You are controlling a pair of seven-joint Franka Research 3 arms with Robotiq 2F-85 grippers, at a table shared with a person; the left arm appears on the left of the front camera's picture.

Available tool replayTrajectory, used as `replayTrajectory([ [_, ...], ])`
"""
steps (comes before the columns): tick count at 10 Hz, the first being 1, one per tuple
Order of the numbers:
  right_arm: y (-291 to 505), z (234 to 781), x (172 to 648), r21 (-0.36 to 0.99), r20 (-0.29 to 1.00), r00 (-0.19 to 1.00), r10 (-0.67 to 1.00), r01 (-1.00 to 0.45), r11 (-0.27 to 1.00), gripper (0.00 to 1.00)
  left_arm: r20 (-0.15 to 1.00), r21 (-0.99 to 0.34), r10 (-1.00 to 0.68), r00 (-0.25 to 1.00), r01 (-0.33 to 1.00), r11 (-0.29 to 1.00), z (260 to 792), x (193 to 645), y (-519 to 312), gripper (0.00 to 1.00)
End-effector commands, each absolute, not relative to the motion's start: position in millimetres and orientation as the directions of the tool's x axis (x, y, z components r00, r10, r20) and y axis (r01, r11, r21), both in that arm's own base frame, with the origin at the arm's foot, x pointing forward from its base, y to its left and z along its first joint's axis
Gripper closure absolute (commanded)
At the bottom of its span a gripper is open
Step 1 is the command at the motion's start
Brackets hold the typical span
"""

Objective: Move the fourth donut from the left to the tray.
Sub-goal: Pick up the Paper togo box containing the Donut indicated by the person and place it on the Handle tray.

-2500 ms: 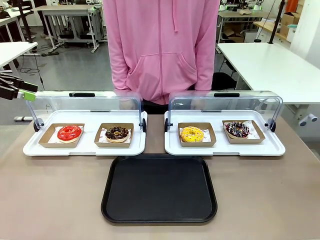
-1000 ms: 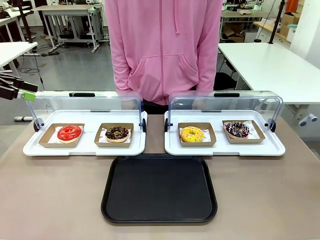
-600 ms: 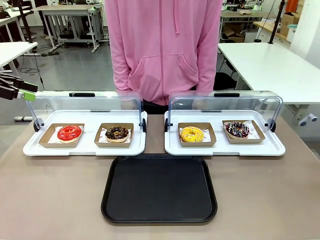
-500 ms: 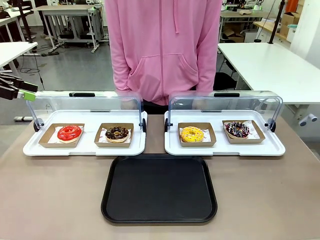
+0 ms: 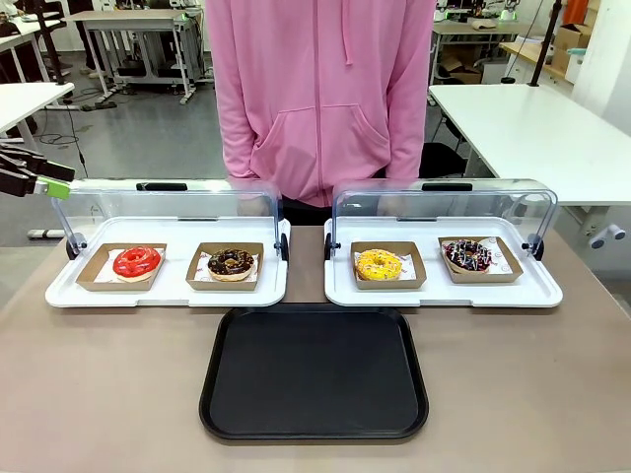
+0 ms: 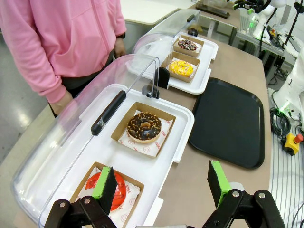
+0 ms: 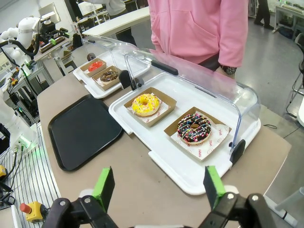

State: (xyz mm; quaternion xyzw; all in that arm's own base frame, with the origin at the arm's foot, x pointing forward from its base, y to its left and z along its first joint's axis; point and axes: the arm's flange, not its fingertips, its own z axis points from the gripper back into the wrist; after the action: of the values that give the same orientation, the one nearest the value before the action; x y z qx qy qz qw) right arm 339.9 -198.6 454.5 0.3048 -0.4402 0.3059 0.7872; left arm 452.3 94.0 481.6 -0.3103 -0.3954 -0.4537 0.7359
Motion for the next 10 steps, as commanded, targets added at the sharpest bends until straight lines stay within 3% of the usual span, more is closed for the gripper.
replayTrajectory([
  [1,-199.1,454.4,343.0,0.185,0.897,0.39,0.207,-0.758,0.625,0.0,0.866,-0.101,-0.417,0.275,0.914,0.393,482.6,451.9,92.7,0.0],
  [10,-199.1,454.4,343.0,0.185,0.897,0.39,0.207,-0.758,0.625,0.0,0.866,-0.101,-0.417,0.275,0.914,0.393,482.6,451.9,92.7,0.0],
])
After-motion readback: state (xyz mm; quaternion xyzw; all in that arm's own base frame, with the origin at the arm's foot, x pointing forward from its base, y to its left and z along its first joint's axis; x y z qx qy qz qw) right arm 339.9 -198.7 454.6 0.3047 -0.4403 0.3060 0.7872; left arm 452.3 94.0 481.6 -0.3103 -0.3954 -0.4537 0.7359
